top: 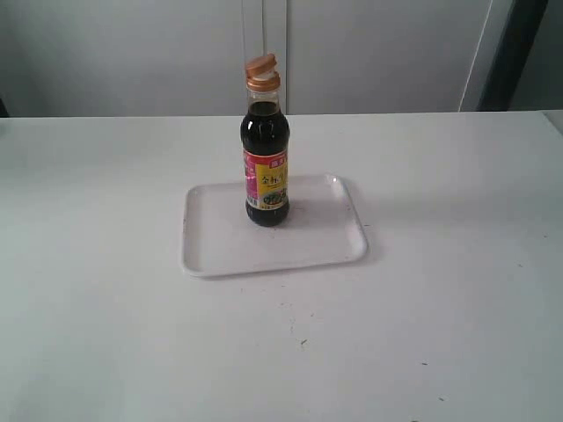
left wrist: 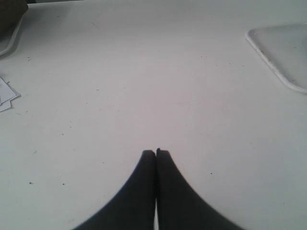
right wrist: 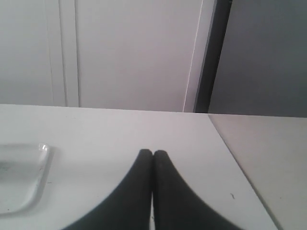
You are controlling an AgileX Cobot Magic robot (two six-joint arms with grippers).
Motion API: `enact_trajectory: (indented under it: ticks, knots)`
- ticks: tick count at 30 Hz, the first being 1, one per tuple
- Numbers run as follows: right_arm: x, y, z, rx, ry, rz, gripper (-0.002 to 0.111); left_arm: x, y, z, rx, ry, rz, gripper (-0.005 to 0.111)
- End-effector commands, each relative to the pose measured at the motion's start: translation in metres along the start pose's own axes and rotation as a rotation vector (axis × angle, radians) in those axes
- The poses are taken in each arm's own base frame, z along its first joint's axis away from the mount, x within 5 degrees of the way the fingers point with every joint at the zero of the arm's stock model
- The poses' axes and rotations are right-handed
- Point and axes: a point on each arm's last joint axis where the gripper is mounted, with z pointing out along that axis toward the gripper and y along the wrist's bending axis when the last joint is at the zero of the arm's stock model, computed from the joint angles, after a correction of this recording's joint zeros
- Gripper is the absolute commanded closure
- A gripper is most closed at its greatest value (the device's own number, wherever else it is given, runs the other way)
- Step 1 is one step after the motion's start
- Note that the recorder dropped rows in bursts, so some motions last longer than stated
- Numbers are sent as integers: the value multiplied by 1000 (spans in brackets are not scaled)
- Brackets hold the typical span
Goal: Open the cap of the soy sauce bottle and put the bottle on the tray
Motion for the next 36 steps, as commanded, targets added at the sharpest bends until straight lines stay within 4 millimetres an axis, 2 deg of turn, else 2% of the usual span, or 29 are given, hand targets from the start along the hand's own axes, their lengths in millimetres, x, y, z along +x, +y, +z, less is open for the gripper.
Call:
enact_trajectory:
  ticks: [1, 7, 13, 36]
  knots:
    - [21, 1, -6, 1, -26, 12, 108, 1, 0, 0, 4, 0, -12, 107]
    - [55, 2, -2, 0, 25, 31, 108, 1, 0, 0, 4, 0, -12, 107]
    - [76, 3, 3, 2, 53, 43, 108, 1, 0, 0, 4, 0, -12, 107]
    - [89, 2, 1, 8, 198, 27, 108, 1, 0, 0, 4, 0, -12, 107]
